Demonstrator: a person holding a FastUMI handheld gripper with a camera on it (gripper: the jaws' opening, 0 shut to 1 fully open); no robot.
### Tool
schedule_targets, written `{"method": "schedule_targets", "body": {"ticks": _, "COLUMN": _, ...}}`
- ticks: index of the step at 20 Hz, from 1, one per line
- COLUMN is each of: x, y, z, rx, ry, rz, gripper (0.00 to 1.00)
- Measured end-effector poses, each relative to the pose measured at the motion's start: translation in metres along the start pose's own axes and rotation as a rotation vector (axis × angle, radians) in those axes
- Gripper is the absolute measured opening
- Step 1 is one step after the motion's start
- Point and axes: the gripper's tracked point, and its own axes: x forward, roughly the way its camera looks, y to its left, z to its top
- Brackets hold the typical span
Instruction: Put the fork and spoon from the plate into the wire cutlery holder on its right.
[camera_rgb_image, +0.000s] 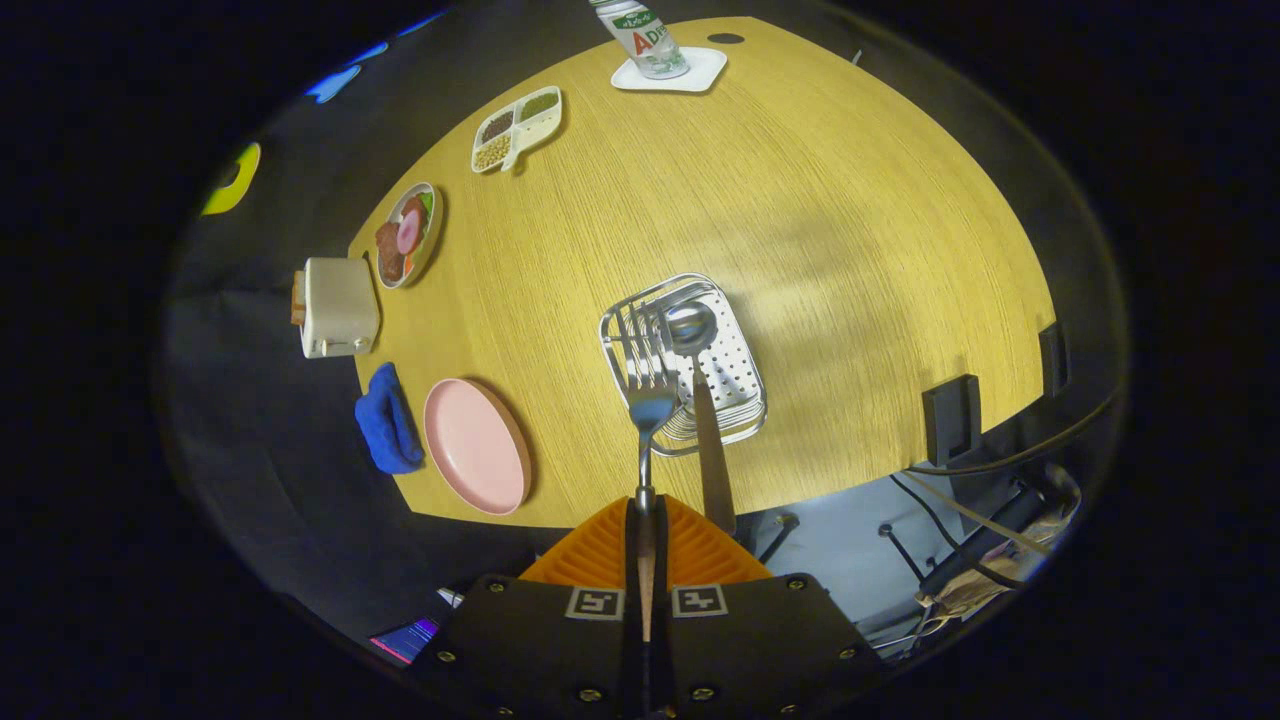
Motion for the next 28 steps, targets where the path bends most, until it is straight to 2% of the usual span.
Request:
{"method": "schedule_targets", "body": {"ticks": 6, "x": 0.005, "y": -0.004, "z": -0.007, "rx": 0.003, "ry": 0.113, "rz": -0.025, "gripper": 0.03}}
{"method": "schedule_targets", "body": {"ticks": 11, "x": 0.012, "y": -0.005, "z": -0.011, "rx": 0.044, "ry": 0.175, "rz": -0.032, "gripper": 0.07}}
{"method": "schedule_targets", "body": {"ticks": 14, "x": 0.014, "y": -0.008, "z": -0.008, "rx": 0.061, "ry": 0.177, "rz": -0.046, "gripper": 0.08}}
{"method": "schedule_targets", "body": {"ticks": 20, "x": 0.005, "y": -0.001, "z": -0.001, "rx": 0.094, "ry": 0.148, "rz": -0.015, "gripper": 0.09}}
{"method": "schedule_targets", "body": {"ticks": 24, "x": -0.001, "y": 0.008, "z": -0.005, "rx": 0.11, "ry": 0.125, "rz": 0.029, "gripper": 0.15}}
{"method": "schedule_targets", "body": {"ticks": 25, "x": -0.003, "y": 0.008, "z": -0.006, "rx": 0.111, "ry": 0.12, "rz": 0.03, "gripper": 0.2}}
{"method": "schedule_targets", "body": {"ticks": 28, "x": -0.006, "y": 0.01, "z": -0.007, "rx": 0.121, "ry": 0.099, "rz": 0.04, "gripper": 0.21}}
